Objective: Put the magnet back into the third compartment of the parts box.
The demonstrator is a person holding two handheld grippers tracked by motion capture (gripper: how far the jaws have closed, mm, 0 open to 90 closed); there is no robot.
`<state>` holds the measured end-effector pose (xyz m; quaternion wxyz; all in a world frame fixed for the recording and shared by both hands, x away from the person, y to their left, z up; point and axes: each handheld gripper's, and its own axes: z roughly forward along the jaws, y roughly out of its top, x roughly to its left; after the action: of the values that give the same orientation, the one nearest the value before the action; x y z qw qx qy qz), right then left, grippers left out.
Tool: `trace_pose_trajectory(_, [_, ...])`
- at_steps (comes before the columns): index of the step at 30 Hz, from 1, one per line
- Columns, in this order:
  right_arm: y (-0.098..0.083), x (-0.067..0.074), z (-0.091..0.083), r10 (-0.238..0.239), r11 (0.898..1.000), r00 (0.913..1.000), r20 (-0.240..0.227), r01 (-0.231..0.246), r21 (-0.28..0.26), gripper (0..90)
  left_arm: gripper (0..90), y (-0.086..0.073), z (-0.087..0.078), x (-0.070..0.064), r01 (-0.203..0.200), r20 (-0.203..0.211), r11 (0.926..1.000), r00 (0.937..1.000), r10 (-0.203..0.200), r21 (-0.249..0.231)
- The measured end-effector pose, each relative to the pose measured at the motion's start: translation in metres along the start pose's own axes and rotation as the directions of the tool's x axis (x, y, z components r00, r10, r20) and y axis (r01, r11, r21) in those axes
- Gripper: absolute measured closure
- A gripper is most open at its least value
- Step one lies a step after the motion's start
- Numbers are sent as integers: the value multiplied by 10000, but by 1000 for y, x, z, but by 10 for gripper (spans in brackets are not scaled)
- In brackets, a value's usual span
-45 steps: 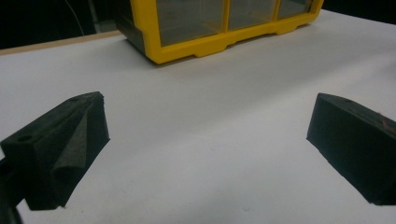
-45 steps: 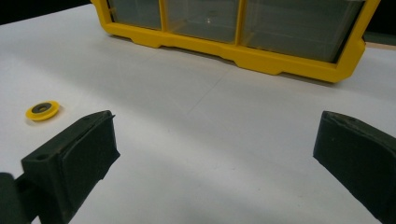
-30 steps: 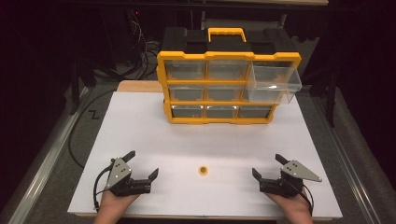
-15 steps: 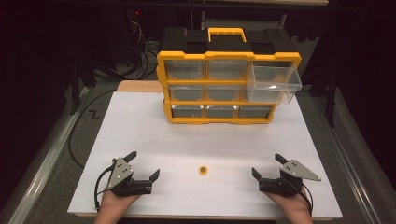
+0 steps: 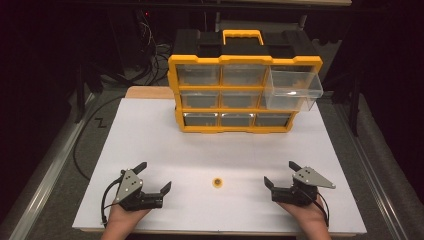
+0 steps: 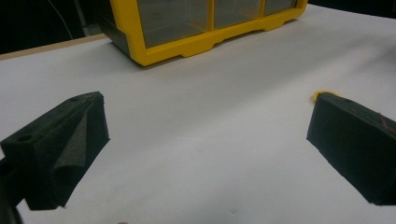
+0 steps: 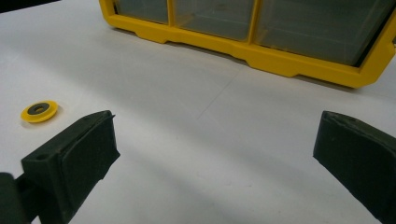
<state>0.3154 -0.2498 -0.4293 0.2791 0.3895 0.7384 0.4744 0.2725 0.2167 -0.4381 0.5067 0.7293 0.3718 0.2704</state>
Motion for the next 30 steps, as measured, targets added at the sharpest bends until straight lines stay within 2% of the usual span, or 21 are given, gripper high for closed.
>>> trace_pose_trajectory(10, [6, 4, 12, -41, 9999, 10000, 32, 41, -120, 8, 1, 0, -1, -1, -69, 68, 9999, 10000, 69, -104])
trace_pose_trajectory(30, [20, 4, 42, 75, 9998, 9997, -239, -71, 166, 8, 1, 1, 0, -3, -80, 130, 9999, 9999, 81, -90])
